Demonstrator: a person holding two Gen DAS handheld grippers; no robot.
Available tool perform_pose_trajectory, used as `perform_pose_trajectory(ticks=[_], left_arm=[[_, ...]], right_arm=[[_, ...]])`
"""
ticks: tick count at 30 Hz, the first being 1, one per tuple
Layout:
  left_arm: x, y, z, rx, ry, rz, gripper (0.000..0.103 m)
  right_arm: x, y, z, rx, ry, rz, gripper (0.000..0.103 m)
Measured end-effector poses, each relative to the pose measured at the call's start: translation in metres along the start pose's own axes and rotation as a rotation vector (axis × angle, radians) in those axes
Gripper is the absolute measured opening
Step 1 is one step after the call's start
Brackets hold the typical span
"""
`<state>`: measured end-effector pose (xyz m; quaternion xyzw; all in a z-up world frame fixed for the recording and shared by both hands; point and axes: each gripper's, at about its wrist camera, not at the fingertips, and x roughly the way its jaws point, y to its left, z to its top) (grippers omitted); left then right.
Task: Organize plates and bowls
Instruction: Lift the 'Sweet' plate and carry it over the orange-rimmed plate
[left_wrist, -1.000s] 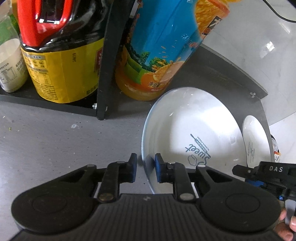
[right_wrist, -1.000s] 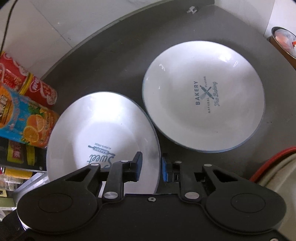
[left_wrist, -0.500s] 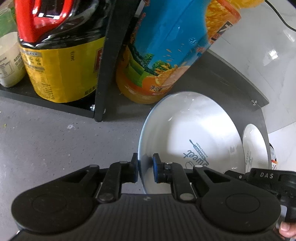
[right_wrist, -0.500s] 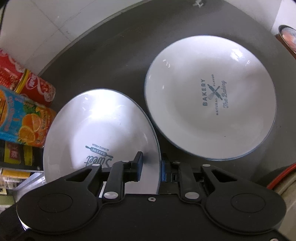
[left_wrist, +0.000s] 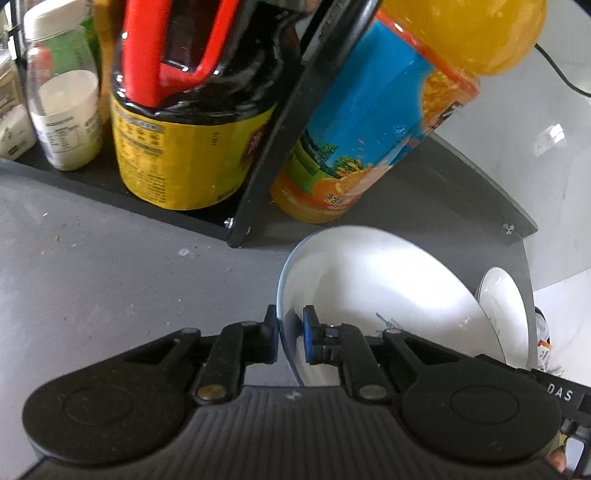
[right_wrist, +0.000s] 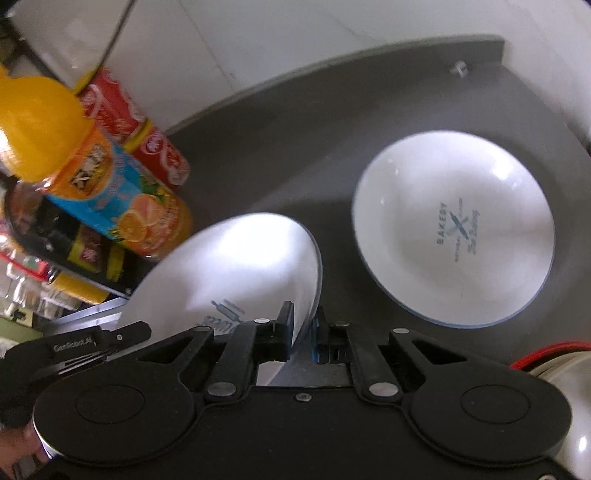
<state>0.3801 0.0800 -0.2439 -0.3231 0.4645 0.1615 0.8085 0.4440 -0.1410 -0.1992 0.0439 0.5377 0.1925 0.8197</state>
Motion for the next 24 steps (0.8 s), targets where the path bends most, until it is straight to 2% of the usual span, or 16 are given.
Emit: perform_pose_trajectory(ticks=[16,24], left_arm=[[-0.062,-0.019,-0.022,-0.001,-0.085,0.023,0.010],[-0.095,-0.037,-0.038,-0.037,-0.134,0.049,0.010]], right_arm=[[-0.047,-0.007,-0.012,-0.081,-0.076,0.094,0.010],[-0.077,-0.018,-0.011,-0.151,-0.106,0.159,0.010]])
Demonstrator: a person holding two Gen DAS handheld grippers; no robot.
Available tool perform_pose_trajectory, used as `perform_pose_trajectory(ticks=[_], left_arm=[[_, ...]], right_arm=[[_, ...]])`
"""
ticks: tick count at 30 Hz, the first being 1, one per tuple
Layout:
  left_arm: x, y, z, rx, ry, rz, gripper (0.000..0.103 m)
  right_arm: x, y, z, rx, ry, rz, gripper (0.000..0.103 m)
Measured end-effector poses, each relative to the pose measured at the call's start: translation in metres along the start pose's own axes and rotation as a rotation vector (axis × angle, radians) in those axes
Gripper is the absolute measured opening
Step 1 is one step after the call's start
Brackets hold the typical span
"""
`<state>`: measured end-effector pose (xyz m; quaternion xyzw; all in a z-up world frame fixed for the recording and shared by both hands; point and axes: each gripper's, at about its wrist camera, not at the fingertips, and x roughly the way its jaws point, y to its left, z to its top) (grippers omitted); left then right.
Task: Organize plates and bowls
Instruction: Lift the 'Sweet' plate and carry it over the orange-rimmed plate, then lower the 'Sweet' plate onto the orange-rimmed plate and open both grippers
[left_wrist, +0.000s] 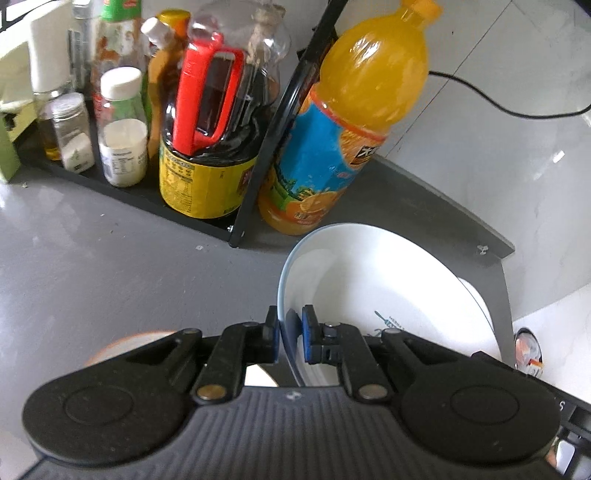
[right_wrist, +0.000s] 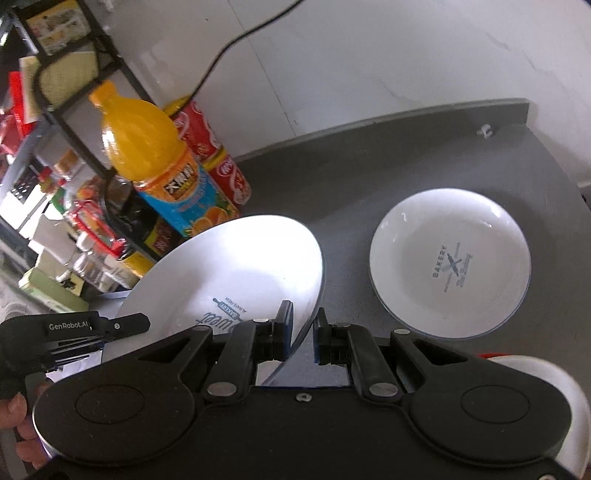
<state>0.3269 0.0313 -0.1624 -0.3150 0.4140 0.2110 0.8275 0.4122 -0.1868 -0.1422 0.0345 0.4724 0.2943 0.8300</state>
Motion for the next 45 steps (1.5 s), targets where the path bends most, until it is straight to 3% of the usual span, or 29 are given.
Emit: perform_pose_trajectory(ticks=[9,22,45], left_arm=[[-0.035,-0.005,-0.019,-0.046,-0.027,0.001,0.010],[-0.060,0.037,-0.027,0.046,0.020,-0.080,0.010],[-0.047,0.124,-0.046,0.155,0.140,-0.122,0.010]], right_arm=[[-0.031,0.000,-0.006,-0.026,-0.036,0.032,0.010],[-0.053,0.043,-0.059,0.021,-0.107,-0.022,0.010],[-0.037,0.110,-0.152,0.099,-0.081,-0.158,0.011]])
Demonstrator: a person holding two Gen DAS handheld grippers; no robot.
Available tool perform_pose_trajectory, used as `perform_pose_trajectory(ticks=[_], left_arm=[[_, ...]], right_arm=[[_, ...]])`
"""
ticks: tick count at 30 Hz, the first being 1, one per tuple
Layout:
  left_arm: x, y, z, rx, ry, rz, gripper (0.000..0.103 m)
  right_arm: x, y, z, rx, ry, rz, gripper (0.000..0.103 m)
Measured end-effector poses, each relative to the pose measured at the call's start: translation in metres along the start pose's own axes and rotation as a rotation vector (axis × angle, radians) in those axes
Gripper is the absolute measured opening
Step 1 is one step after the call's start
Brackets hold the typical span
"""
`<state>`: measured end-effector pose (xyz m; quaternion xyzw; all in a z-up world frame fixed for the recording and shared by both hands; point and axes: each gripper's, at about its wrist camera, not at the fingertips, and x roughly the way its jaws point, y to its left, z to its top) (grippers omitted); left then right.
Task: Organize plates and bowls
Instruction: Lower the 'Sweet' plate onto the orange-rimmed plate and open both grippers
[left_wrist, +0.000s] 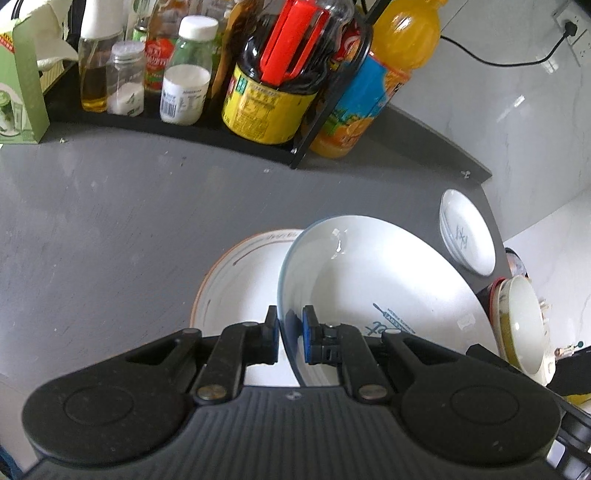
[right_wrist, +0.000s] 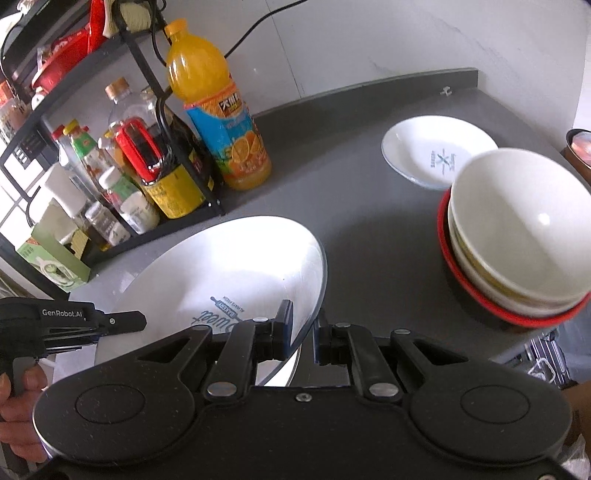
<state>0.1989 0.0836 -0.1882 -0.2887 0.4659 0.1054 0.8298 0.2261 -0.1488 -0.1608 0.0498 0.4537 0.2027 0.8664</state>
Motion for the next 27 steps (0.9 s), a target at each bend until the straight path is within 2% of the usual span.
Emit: perform_pose_trajectory(ticks=[12,27], left_arm=[[0.016,0.021,-0.013,0.017,0.051,-0.001,0.011],[0.028,0.041,-0.016,0.008,0.079,0.012,0.012]], right_arm=[[0.010,0.015,-0.024,0.003,0.030,-0.056,0.011],[0.022,0.030,-0.033,-0.027,0.058,-0.085,0.011]])
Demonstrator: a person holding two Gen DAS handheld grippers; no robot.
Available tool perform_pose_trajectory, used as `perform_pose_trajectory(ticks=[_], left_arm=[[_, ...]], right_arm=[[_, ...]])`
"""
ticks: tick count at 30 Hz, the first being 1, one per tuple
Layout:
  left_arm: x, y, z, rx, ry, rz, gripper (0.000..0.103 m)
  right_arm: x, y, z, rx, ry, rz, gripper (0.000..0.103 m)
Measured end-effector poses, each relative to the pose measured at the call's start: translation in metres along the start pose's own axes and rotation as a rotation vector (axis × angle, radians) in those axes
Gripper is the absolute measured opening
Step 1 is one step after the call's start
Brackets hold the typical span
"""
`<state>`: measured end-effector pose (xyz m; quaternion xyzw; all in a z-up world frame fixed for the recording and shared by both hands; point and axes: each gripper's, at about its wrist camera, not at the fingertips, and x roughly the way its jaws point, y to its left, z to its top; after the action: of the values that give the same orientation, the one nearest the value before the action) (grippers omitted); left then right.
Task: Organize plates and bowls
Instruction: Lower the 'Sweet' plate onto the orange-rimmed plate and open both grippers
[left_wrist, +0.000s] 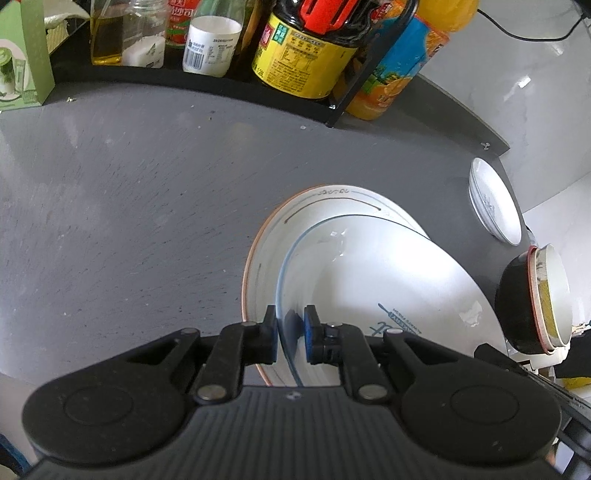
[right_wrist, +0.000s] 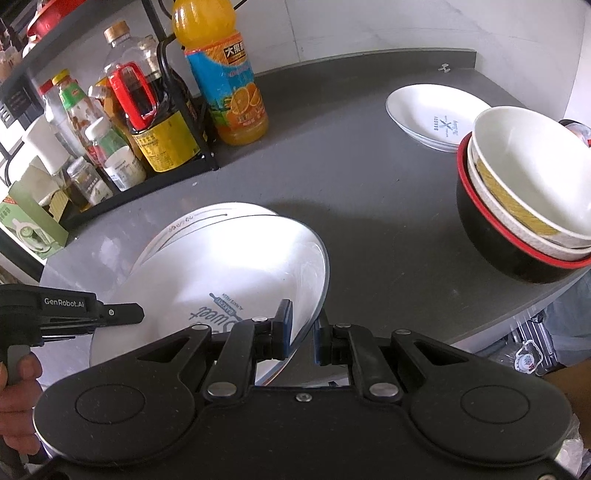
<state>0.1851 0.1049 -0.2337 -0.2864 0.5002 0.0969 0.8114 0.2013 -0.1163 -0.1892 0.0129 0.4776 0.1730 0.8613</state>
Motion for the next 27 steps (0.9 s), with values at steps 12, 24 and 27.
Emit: perform_pose_trajectory(ticks=[12,24,27], left_arm=[[0.007,-0.003,-0.003,0.029,-0.014,0.026,0.014],[0.013,-0.010,-0.004,0.056,-0.021,0.038,0.015],[0.014,-0.008,0.001,0.037,0.014,0.034,0.016]], right_arm=[[0.012,0.005,-0.001,-0.003,0.033,-0.034,0.011],[0.023,0.008,0.002,-0.006,0.027,-0.069,0.012],[0.026,0.008,0.004,0.010,0.025,-0.069,0.012]])
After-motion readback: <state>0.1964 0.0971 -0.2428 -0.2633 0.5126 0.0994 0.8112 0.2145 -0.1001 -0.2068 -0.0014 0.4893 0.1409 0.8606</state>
